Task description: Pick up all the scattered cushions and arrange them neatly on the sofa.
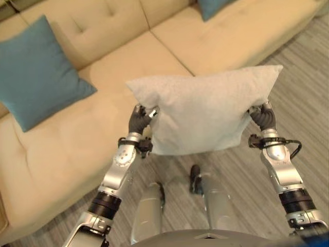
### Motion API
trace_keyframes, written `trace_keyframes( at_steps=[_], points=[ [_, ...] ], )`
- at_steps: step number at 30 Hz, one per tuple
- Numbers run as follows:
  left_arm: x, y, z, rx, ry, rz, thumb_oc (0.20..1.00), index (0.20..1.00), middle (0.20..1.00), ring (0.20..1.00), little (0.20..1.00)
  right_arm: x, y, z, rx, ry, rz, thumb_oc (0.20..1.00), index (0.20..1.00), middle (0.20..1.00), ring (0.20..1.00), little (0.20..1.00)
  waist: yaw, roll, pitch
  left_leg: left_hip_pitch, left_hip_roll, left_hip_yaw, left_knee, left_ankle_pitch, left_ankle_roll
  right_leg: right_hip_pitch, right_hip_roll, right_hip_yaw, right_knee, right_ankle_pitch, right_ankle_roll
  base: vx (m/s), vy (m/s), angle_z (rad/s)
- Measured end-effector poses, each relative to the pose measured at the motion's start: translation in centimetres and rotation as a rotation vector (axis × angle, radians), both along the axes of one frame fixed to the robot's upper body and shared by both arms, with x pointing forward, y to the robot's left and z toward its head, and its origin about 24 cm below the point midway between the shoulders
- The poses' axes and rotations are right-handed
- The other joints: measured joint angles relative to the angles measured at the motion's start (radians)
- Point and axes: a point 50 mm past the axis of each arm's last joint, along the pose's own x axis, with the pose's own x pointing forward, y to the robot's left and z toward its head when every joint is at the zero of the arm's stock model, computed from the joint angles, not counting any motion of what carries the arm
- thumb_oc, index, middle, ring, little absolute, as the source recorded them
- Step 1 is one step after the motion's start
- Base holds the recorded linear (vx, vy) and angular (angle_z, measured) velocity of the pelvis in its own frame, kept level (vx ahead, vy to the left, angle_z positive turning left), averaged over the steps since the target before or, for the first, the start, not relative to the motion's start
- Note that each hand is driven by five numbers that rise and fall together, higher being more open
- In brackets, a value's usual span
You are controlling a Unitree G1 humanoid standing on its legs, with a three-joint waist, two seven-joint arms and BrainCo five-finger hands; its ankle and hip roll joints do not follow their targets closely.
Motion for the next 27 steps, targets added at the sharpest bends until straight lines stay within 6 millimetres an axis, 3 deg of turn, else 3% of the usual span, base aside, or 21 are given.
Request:
trace_keyframes(
  at_steps=[2, 4, 8, 9, 10, 11, 12, 13, 14, 15, 16, 18, 19, 20, 21, 22, 23, 24, 25, 26, 27],
  points=[
    [0.2, 0.1, 0.2, -0.003, -0.001, 0.019, 0.200, 0.200, 0.200, 0.200, 0.200, 0.2, 0.4, 0.0, 0.010, 0.003, -0.005, 0.200, 0.200, 0.200, 0.200, 0.200, 0.008, -0.003, 0.045, -0.085, -0.011, 0.016, 0.030, 0.008, 0.021, -0.076, -0.027, 0.012, 0.000, 0.031, 0.048, -0.11, 0.012, -0.11],
    [0.2, 0.3, 0.8, 0.003, -0.036, 0.019, 0.200, 0.200, 0.200, 0.200, 0.200, 0.1, 0.6, 0.9, 0.013, -0.042, -0.009, 0.200, 0.200, 0.200, 0.200, 0.200, 0.010, -0.006, 0.045, -0.174, -0.014, 0.048, 0.052, 0.028, 0.037, -0.144, -0.056, 0.099, 0.143, -0.073, 0.066, -0.04, -0.049, 0.20],
    [0.3, 0.3, 0.8, -0.010, -0.032, 0.041, 0.200, 0.200, 0.200, 0.200, 0.200, 0.8, 1.1, 1.7, 0.013, -0.067, -0.005, 0.200, 0.200, 0.200, 0.200, 0.200, 0.003, -0.006, 0.042, -0.047, 0.019, 0.043, -0.141, 0.095, -0.015, -0.046, 0.005, 0.079, -0.008, -0.030, 0.034, 0.09, -0.218, -0.11],
    [0.6, -0.5, 1.2, -0.020, -0.045, 0.019, 0.200, 0.200, 0.200, 0.200, 0.200, 0.5, 0.7, 1.1, 0.007, -0.055, -0.019, 0.200, 0.200, 0.200, 0.200, 0.200, -0.002, -0.013, 0.045, -0.039, 0.034, 0.010, -0.130, 0.149, -0.076, 0.008, 0.029, 0.061, -0.057, -0.032, -0.007, 0.18, -0.270, 0.22],
    [0.5, -1.4, 1.0, -0.013, -0.039, -0.017, 0.200, 0.200, 0.200, 0.200, 0.200, -0.6, 0.1, -1.2, 0.041, 0.019, -0.056, 0.200, 0.200, 0.200, 0.200, 0.200, 0.013, -0.051, 0.040, -0.097, 0.053, -0.004, 0.005, 0.267, -0.078, 0.107, 0.052, 0.012, -0.165, -0.019, -0.029, 0.20, 0.044, 0.65],
    [0.5, -2.0, 1.2, -0.010, -0.053, -0.048, 0.200, 0.200, 0.200, 0.200, 0.200, -1.4, 0.2, -2.4, 0.070, 0.048, -0.074, 0.200, 0.200, 0.200, 0.200, 0.200, 0.022, -0.087, 0.021, -0.143, 0.043, 0.013, -0.038, 0.288, -0.036, 0.172, 0.062, -0.001, -0.265, -0.011, -0.023, 0.28, 0.190, 0.66],
    [0.9, -2.5, 2.0, 0.002, -0.082, -0.069, 0.200, 0.200, 0.200, 0.200, 0.200, -0.6, 0.0, -1.4, 0.070, 0.010, -0.095, 0.200, 0.200, 0.200, 0.200, 0.200, 0.031, -0.070, 0.029, -0.143, -0.042, 0.012, -0.389, 0.268, -0.034, 0.197, 0.071, -0.001, -0.331, 0.007, -0.024, 0.29, 0.381, 0.05],
    [1.0, -1.8, 2.1, 0.019, -0.084, -0.051, 0.200, 0.200, 0.200, 0.200, 0.200, 0.1, 0.3, -1.0, 0.057, 0.005, -0.083, 0.200, 0.200, 0.200, 0.200, 0.200, 0.055, -0.050, 0.055, -0.137, -0.066, 0.002, -0.592, 0.277, -0.026, 0.240, 0.113, 0.020, -0.363, 0.026, -0.012, 0.27, 0.370, -1.10],
    [0.7, -0.1, 1.8, 0.045, -0.071, -0.008, 0.200, 0.200, 0.200, 0.200, 0.200, 0.3, 2.1, -0.9, 0.052, 0.004, -0.011, 0.200, 0.200, 0.200, 0.200, 0.200, 0.072, -0.038, 0.063, -0.151, -0.070, -0.012, -0.547, 0.291, 0.010, 0.253, 0.148, 0.091, -0.277, -0.033, 0.042, 0.21, 0.414, -1.80],
    [0.5, 0.7, 1.5, 0.036, -0.065, 0.024, 0.200, 0.200, 0.200, 0.200, 0.200, -0.5, 2.3, -0.8, 0.056, -0.014, 0.009, 0.200, 0.200, 0.200, 0.200, 0.200, 0.059, -0.035, 0.062, -0.131, -0.101, -0.009, -0.402, 0.297, 0.068, 0.241, 0.115, 0.106, -0.133, -0.125, 0.032, 0.21, 0.341, -1.78],
    [0.6, 0.4, 1.9, 0.026, -0.084, 0.017, 0.200, 0.200, 0.200, 0.200, 0.200, -0.4, 2.1, -0.4, 0.053, -0.027, 0.007, 0.200, 0.200, 0.200, 0.200, 0.200, 0.011, -0.015, 0.047, -0.131, -0.123, 0.036, -0.304, 0.363, 0.130, 0.203, 0.058, 0.121, 0.010, -0.221, 0.080, 0.20, 0.349, -1.36],
    [1.6, -0.1, 3.8, 0.034, -0.142, -0.001, 0.200, 0.200, 0.200, 0.200, 0.200, 0.5, 2.0, 1.5, 0.076, -0.093, -0.004, 0.200, 0.200, 0.200, 0.200, 0.200, -0.021, -0.018, 0.048, -0.157, -0.184, 0.083, -0.267, 0.310, 0.170, 0.123, -0.027, 0.140, 0.122, -0.203, 0.110, 0.13, 0.193, -0.70],
    [1.6, 0.0, 3.6, 0.057, -0.134, -0.006, 0.200, 0.200, 0.200, 0.200, 0.200, 0.5, 1.8, 1.7, 0.073, -0.099, -0.006, 0.200, 0.200, 0.200, 0.200, 0.200, -0.023, -0.018, 0.053, -0.127, -0.214, 0.073, -0.265, 0.296, 0.164, 0.022, -0.068, 0.165, 0.281, -0.170, 0.129, 0.12, 0.014, -0.29],
    [1.5, 0.4, 3.5, 0.080, -0.131, -0.004, 0.200, 0.200, 0.200, 0.200, 0.200, 0.5, 2.0, 1.7, 0.063, -0.096, 0.005, 0.200, 0.200, 0.200, 0.200, 0.200, -0.002, 0.002, 0.069, -0.080, -0.216, 0.048, -0.301, 0.282, 0.140, -0.029, -0.045, 0.161, 0.250, -0.153, 0.120, 0.22, -0.111, -0.07],
    [1.6, 0.3, 3.7, 0.077, -0.139, -0.005, 0.200, 0.200, 0.200, 0.200, 0.200, 0.6, 2.0, 1.8, 0.062, -0.098, 0.004, 0.200, 0.200, 0.200, 0.200, 0.200, 0.003, 0.004, 0.102, -0.086, -0.209, 0.025, -0.244, 0.270, -0.069, -0.006, -0.013, 0.176, 0.086, -0.086, 0.028, 0.29, -0.215, 0.24],
    [1.5, 0.7, 3.9, 0.090, -0.153, -0.001, 0.200, 0.200, 0.200, 0.200, 0.200, 0.4, 1.8, 1.2, 0.057, -0.078, -0.001, 0.200, 0.200, 0.200, 0.200, 0.200, 0.017, -0.065, 0.107, -0.186, -0.137, 0.030, 0.083, 0.128, 0.073, -0.004, -0.161, 0.226, -0.074, 0.041, 0.089, 0.26, -0.274, 0.23],
    [1.8, 1.3, 4.9, 0.040, -0.194, 0.041, 0.200, 0.200, 0.200, 0.200, 0.200, 0.7, 2.2, 2.8, 0.035, -0.141, 0.036, 0.200, 0.200, 0.200, 0.200, 0.200, 0.039, -0.038, 0.096, -0.204, -0.131, -0.107, 0.060, 0.017, 0.007, -0.091, -0.187, 0.306, -0.180, 0.054, 0.226, 0.14, -0.344, 0.57],
    [2.0, 0.6, 5.3, 0.022, -0.207, 0.021, 0.200, 0.200, 0.200, 0.200, 0.200, 1.0, 2.1, 3.0, 0.048, -0.146, 0.024, 0.200, 0.200, 0.200, 0.200, 0.200, 0.034, -0.009, 0.120, -0.173, -0.137, -0.153, -0.063, 0.095, 0.004, -0.084, -0.135, 0.314, -0.290, 0.071, 0.231, 0.08, -0.380, 1.12],
    [1.6, -0.3, 4.0, 0.006, -0.161, -0.003, 0.200, 0.200, 0.200, 0.200, 0.200, 0.9, 1.4, 1.8, 0.042, -0.094, -0.005, 0.200, 0.200, 0.200, 0.200, 0.200, 0.029, -0.011, 0.137, -0.052, -0.134, -0.169, -0.193, 0.170, -0.022, 0.048, -0.041, 0.317, -0.319, 0.177, 0.158, 0.10, -0.423, 1.63],
    [0.8, -0.3, 2.7, -0.017, -0.125, 0.003, 0.200, 0.200, 0.200, 0.200, 0.200, 0.8, 1.4, 1.2, 0.026, -0.066, 0.009, 0.200, 0.200, 0.200, 0.200, 0.200, 0.035, -0.005, 0.129, 0.010, -0.080, -0.132, -0.253, 0.203, -0.028, 0.086, -0.015, 0.256, -0.294, 0.168, 0.152, 0.12, -0.347, 1.35],
    [0.0, 0.6, 2.2, -0.022, -0.118, 0.031, 0.200, 0.200, 0.200, 0.200, 0.200, 0.7, 1.8, 1.2, 0.018, -0.064, 0.039, 0.200, 0.200, 0.200, 0.200, 0.200, 0.042, -0.013, 0.109, 0.046, -0.017, -0.109, -0.314, 0.205, -0.031, 0.095, 0.023, 0.191, -0.265, 0.122, 0.097, 0.12, -0.337, 0.78]
  ],
)
